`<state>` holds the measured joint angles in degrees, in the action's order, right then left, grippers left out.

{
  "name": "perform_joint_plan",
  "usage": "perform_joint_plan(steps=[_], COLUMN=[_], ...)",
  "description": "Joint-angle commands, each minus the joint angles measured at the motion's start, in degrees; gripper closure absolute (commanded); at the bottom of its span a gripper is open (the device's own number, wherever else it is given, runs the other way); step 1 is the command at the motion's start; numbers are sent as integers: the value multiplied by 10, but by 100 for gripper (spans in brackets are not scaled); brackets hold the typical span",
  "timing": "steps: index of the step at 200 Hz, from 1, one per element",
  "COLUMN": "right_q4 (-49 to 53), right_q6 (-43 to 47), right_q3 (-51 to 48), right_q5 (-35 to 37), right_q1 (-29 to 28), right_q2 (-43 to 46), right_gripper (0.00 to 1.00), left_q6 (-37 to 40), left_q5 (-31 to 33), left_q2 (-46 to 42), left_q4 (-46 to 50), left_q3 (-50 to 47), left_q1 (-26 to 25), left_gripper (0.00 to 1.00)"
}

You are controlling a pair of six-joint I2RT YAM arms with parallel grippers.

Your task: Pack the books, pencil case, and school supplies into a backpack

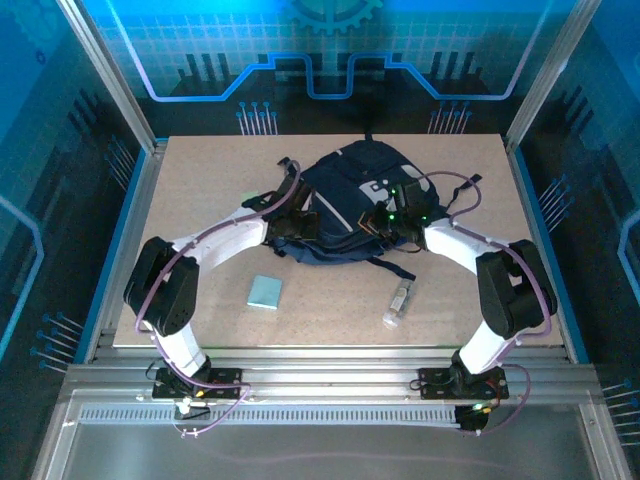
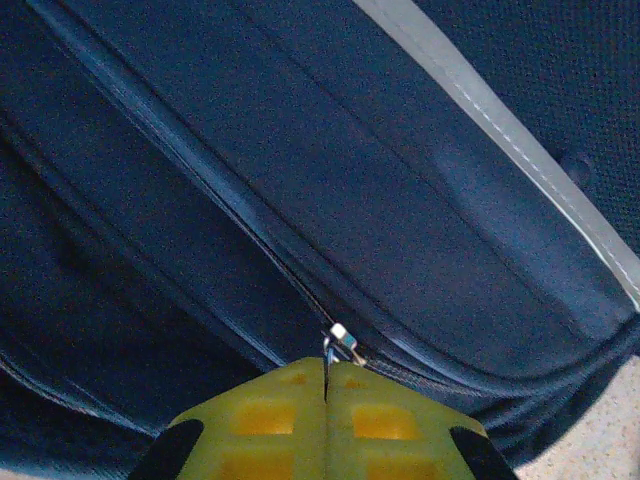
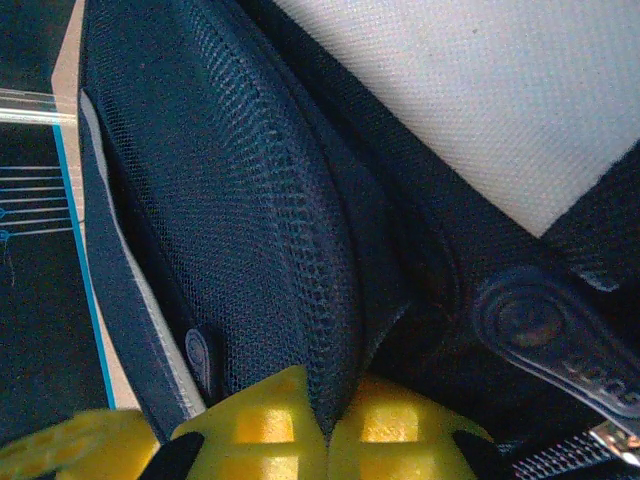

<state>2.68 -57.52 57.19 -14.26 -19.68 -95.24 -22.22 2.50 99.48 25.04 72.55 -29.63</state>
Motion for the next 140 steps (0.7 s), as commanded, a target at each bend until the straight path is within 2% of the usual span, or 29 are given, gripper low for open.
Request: perform_joint_plan(steps=[1, 32, 71, 93, 117, 140], right_q4=[35, 65, 101, 117, 122, 147], right_q6=[50, 82, 137, 143, 139, 138], right_q3=[24, 48, 108, 152, 173, 166], right_q5=[24, 10, -11, -30, -41, -31], right_q1=[26, 48, 97, 114, 119, 123], right_q2=[15, 8, -23, -49, -53, -24], right_gripper=[100, 100, 100, 100, 78, 50], left_q6=[39, 59, 43, 22, 6, -40], left_q5=[36, 24, -119, -154, -165, -179], left_q2=[3, 9, -36, -38, -13, 18], left_q4=[36, 27, -13, -17, -22, -43], left_q3=[3, 14, -3, 14, 42, 67], left_q1=[35, 38, 29, -1, -46, -64], left_gripper=[100, 100, 100, 100, 100, 100])
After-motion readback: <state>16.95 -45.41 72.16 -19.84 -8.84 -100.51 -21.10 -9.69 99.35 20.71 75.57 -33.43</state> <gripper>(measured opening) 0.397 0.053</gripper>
